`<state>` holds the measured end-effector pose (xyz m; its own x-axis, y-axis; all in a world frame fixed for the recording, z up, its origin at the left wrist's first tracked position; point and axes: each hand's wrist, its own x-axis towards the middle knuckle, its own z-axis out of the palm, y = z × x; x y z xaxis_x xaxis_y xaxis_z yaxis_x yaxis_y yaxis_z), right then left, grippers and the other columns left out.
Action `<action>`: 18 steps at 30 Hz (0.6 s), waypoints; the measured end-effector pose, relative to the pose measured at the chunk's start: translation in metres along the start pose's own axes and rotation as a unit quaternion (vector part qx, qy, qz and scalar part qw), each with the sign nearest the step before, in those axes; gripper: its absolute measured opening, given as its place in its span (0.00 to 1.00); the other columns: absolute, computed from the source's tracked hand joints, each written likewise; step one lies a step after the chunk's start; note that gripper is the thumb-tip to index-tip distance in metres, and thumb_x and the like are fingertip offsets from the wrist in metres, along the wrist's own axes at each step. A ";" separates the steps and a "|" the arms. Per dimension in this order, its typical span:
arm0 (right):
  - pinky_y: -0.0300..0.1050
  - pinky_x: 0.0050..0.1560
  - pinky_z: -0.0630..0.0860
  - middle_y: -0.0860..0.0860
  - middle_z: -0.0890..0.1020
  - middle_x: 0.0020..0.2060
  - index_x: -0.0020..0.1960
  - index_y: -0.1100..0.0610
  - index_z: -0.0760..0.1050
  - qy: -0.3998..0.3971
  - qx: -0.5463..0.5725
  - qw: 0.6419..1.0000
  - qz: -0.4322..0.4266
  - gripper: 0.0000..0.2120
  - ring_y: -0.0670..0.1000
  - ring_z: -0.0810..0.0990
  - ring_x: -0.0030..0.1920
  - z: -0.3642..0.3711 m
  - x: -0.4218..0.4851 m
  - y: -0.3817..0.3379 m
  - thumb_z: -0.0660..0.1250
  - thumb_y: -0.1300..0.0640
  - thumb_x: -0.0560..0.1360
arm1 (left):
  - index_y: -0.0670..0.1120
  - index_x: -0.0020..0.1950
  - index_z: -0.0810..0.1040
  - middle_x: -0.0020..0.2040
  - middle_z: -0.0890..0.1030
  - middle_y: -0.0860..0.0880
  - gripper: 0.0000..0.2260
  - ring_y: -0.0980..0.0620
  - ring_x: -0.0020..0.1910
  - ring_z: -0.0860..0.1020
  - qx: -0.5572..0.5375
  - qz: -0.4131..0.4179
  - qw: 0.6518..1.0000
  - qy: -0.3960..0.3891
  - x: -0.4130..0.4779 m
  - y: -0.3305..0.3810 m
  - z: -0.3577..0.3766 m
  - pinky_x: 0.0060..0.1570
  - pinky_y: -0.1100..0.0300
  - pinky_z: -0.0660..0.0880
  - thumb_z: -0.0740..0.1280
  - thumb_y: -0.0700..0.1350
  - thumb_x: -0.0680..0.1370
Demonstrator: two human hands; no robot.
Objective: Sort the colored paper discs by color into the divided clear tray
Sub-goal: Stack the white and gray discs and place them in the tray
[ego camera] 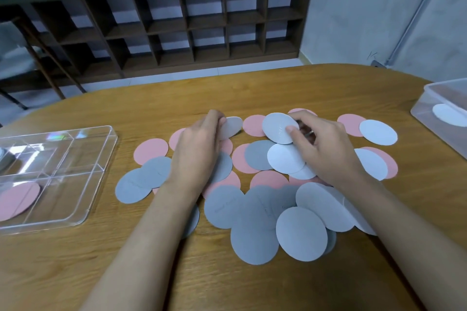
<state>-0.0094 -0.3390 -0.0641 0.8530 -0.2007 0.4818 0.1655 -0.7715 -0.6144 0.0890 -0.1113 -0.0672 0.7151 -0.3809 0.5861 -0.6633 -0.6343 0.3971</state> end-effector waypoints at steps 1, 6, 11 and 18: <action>0.46 0.46 0.75 0.48 0.84 0.45 0.54 0.54 0.81 0.000 0.006 1.000 0.005 0.07 0.50 0.79 0.43 0.000 0.000 0.000 0.65 0.61 0.82 | 0.40 0.55 0.77 0.40 0.81 0.44 0.08 0.41 0.36 0.76 0.001 -0.006 1.000 0.003 0.000 0.004 -0.001 0.35 0.55 0.62 0.61 0.43 0.86; 0.52 0.46 0.75 0.49 0.84 0.44 0.56 0.52 0.81 -0.011 0.029 0.999 0.025 0.09 0.52 0.80 0.41 0.000 -0.001 -0.001 0.63 0.61 0.83 | 0.43 0.55 0.78 0.42 0.83 0.50 0.03 0.50 0.39 0.79 -0.128 -0.046 0.990 0.023 0.000 0.023 0.001 0.40 0.55 0.76 0.66 0.40 0.82; 0.46 0.45 0.78 0.50 0.84 0.43 0.63 0.51 0.81 -0.056 0.079 0.995 0.035 0.15 0.47 0.82 0.39 -0.005 -0.001 -0.006 0.61 0.63 0.84 | 0.48 0.51 0.81 0.45 0.83 0.57 0.03 0.57 0.37 0.79 -0.275 -0.103 0.956 -0.016 -0.003 0.043 0.008 0.38 0.67 0.74 0.72 0.41 0.80; 0.36 0.43 0.76 0.52 0.83 0.38 0.63 0.47 0.81 -0.092 0.126 0.986 0.057 0.15 0.47 0.81 0.38 -0.010 -0.003 -0.012 0.59 0.60 0.86 | 0.49 0.50 0.83 0.39 0.85 0.56 0.04 0.57 0.40 0.82 -0.257 -0.117 0.959 0.006 -0.009 0.049 0.014 0.40 0.68 0.77 0.76 0.45 0.78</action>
<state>-0.0195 -0.3349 -0.0517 0.9447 -0.1462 0.2936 0.1616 -0.5716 -0.8045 0.0531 -0.1487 -0.0633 0.8572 -0.2586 0.4453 -0.5082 -0.2856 0.8125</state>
